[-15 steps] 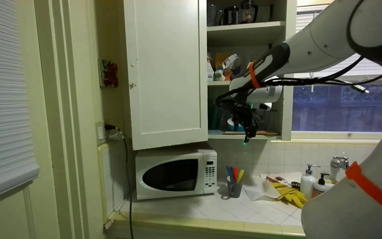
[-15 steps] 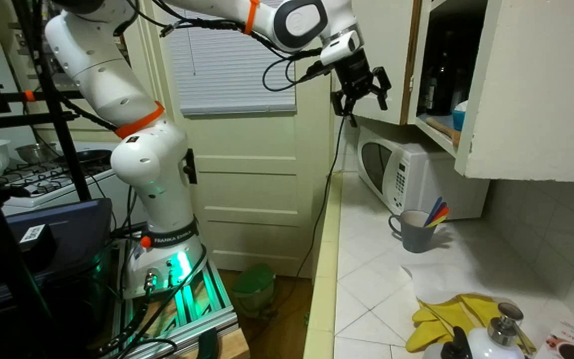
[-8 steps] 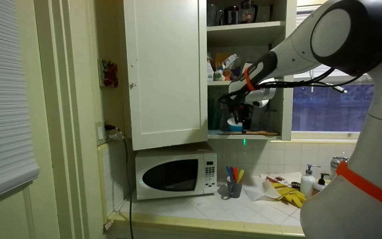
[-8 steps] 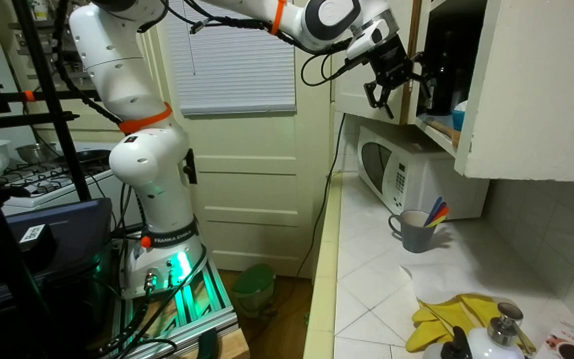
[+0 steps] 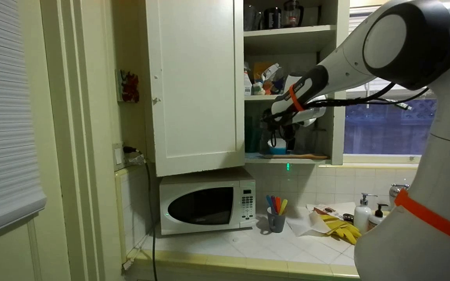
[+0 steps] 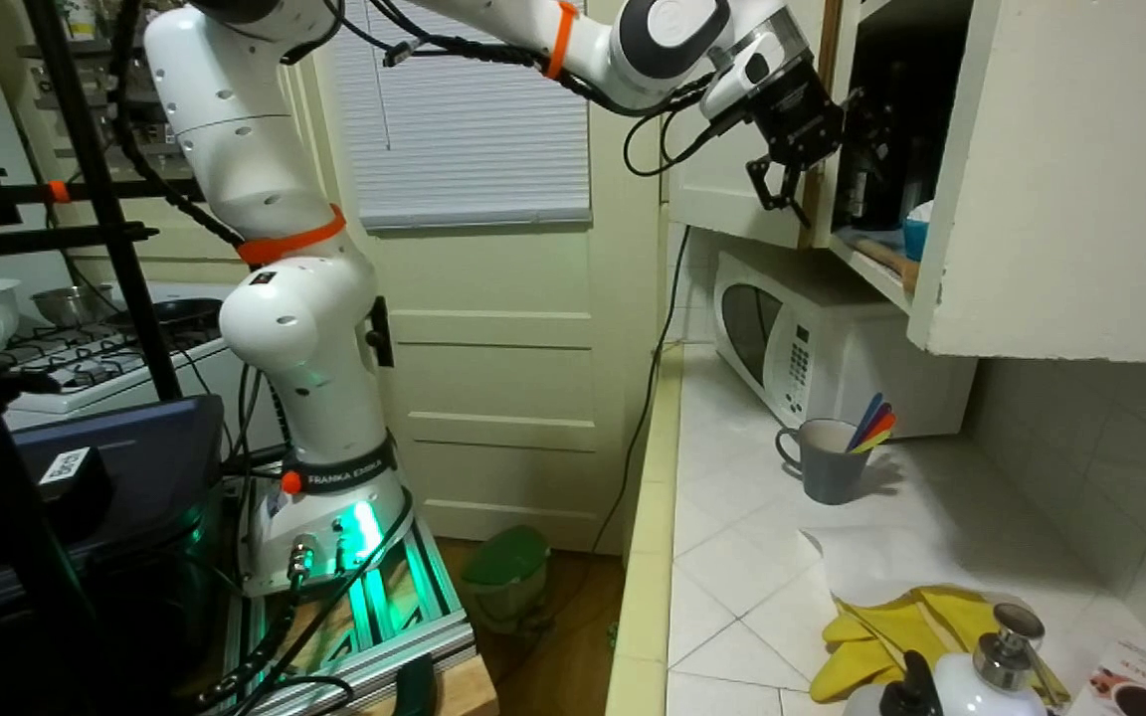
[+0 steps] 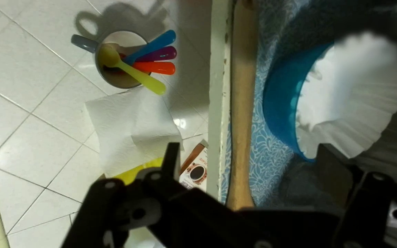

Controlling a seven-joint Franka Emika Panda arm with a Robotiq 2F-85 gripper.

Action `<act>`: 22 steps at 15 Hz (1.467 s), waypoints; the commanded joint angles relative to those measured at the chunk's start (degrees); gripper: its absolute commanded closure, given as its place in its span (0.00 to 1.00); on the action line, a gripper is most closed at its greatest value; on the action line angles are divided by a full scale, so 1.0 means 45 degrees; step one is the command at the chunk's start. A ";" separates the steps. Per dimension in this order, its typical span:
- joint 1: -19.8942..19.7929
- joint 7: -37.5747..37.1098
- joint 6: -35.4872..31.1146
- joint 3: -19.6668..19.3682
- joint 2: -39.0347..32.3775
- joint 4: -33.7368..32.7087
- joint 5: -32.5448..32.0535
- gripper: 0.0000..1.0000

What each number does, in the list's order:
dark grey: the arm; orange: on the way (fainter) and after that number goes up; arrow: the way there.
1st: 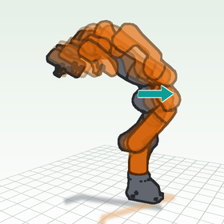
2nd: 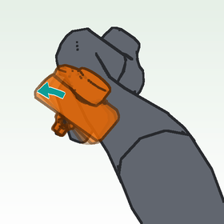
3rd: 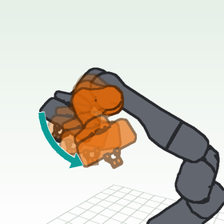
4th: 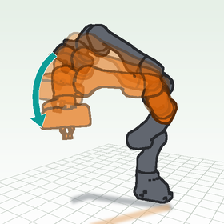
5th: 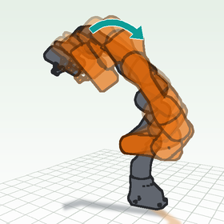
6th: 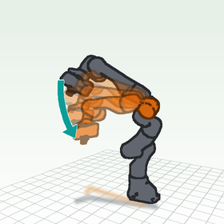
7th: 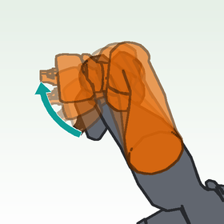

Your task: Move the blue bowl to the counter

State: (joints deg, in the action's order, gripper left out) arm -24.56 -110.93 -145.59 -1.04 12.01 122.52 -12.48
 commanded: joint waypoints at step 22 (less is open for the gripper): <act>0.0789 -0.2354 -0.1783 -0.1271 -0.2057 -0.1228 -0.3532 0.28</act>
State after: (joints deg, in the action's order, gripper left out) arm -23.15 -118.50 -152.93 -4.15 4.18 118.33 -26.66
